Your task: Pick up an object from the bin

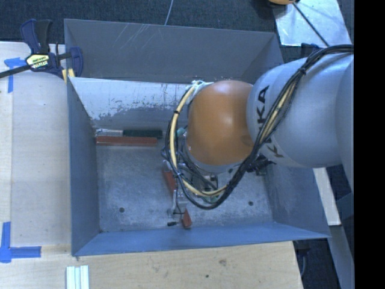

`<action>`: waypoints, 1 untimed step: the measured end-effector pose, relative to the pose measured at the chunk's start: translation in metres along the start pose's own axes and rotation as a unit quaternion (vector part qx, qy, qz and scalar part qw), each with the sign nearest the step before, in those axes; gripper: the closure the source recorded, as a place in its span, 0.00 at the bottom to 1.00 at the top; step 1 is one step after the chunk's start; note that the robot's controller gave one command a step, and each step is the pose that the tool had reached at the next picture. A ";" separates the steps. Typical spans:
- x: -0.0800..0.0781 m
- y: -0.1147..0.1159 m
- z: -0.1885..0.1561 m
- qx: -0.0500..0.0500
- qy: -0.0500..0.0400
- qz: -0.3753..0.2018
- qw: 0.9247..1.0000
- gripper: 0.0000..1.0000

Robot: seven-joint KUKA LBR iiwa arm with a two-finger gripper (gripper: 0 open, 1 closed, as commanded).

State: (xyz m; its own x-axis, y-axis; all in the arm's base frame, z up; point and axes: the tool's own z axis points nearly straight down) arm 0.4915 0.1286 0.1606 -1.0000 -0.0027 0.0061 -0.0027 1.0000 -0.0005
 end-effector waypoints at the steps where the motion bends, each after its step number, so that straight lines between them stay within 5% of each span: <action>1: -0.002 -0.001 -0.004 -0.001 -0.004 0.001 1.000 0.00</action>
Offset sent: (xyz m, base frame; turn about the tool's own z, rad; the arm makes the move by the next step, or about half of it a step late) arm 0.0378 -0.0549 -0.0906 -0.0725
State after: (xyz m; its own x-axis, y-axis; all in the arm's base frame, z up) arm 0.4936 0.1280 0.1648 -1.0000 0.0001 -0.0023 0.0001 1.0000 0.0009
